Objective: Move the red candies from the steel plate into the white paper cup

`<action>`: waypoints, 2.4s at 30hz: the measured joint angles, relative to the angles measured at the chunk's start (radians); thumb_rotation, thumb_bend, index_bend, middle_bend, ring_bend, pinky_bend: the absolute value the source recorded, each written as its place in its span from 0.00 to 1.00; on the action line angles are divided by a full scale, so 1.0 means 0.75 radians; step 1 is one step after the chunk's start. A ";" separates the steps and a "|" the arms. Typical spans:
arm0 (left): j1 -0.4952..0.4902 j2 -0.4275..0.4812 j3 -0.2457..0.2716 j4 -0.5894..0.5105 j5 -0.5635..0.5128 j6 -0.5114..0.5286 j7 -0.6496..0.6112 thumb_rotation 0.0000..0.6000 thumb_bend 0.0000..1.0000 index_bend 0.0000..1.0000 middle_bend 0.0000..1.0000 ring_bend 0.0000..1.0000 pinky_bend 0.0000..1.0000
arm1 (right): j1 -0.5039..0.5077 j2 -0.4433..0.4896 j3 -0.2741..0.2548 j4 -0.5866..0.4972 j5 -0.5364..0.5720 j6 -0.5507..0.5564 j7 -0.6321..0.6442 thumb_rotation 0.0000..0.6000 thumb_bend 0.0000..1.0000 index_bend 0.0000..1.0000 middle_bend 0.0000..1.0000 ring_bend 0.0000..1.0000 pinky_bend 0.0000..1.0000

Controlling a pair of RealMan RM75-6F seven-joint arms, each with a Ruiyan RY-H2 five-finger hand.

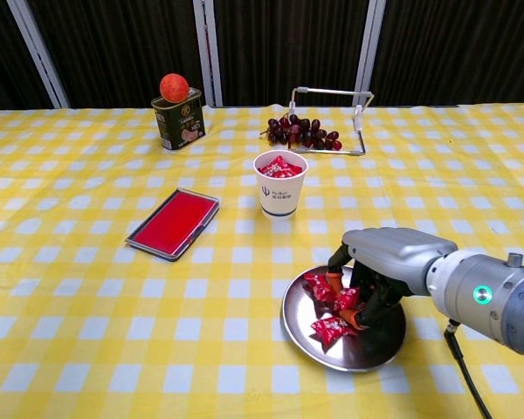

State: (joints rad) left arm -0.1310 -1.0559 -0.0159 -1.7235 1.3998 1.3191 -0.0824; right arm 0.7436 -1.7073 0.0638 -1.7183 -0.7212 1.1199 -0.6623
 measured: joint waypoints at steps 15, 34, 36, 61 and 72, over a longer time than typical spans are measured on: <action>-0.001 0.003 -0.001 -0.004 -0.005 -0.006 -0.006 1.00 0.04 0.00 0.00 0.00 0.00 | -0.010 0.014 0.044 -0.005 -0.024 -0.004 0.030 1.00 0.51 0.58 0.80 0.83 0.92; -0.002 0.003 -0.002 -0.006 -0.009 -0.008 -0.008 1.00 0.04 0.00 0.00 0.00 0.00 | 0.016 0.150 0.146 -0.160 0.012 0.035 0.011 1.00 0.55 0.59 0.80 0.83 0.92; -0.003 0.003 -0.003 -0.007 -0.010 -0.010 -0.007 1.00 0.04 0.00 0.00 0.00 0.00 | 0.021 0.157 0.155 -0.166 0.019 0.036 0.010 1.00 0.55 0.59 0.80 0.83 0.92; -0.010 0.004 -0.010 -0.007 -0.030 -0.026 -0.010 1.00 0.04 0.00 0.00 0.00 0.00 | 0.302 0.122 0.416 0.034 0.250 -0.055 -0.071 1.00 0.55 0.59 0.80 0.83 0.92; -0.015 0.011 -0.010 -0.017 -0.045 -0.046 -0.020 1.00 0.04 0.00 0.00 0.00 0.00 | 0.404 0.081 0.464 0.189 0.320 -0.131 -0.052 1.00 0.55 0.59 0.80 0.83 0.92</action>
State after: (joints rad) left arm -0.1421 -1.0476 -0.0232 -1.7360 1.3663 1.2848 -0.0972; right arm 1.0466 -1.6465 0.4118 -1.5764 -0.4815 1.0214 -0.7015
